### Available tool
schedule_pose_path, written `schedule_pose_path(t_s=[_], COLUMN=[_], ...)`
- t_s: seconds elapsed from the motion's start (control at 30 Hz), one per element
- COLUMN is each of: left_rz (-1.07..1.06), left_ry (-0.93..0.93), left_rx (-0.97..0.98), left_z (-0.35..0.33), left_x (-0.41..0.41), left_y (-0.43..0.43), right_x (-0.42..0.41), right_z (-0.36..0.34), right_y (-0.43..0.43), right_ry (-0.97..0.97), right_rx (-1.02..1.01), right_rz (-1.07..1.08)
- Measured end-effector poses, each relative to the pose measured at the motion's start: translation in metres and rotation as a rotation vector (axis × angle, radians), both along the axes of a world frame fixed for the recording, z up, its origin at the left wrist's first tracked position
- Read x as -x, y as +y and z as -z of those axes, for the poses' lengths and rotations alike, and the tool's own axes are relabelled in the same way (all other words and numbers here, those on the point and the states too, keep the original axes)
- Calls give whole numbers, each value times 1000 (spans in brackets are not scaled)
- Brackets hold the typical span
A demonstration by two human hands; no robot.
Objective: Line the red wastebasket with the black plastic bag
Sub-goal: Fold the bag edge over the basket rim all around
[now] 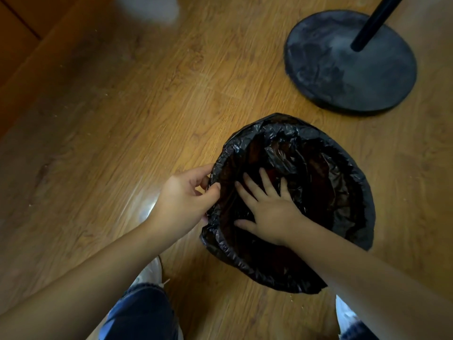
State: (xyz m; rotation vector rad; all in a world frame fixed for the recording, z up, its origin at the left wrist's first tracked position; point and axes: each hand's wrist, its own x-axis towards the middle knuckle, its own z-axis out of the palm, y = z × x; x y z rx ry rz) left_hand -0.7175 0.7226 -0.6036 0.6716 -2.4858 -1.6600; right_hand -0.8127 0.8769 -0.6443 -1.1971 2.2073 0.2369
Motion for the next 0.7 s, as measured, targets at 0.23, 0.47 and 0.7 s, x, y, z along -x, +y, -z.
schedule_pose_path(t_s=[0.23, 0.47, 0.7], left_rz=[-27, 101, 153], left_ry=[-33, -18, 80], left_rx=[16, 35, 197], left_z=[2, -17, -20], left_x=[3, 14, 16], left_y=[-4, -4, 2], right_x=[1, 23, 17], right_z=[-37, 20, 28], right_y=[35, 30, 27], right_ry=[300, 101, 25], right_rx=[311, 10, -111], right_rz=[-136, -92, -60])
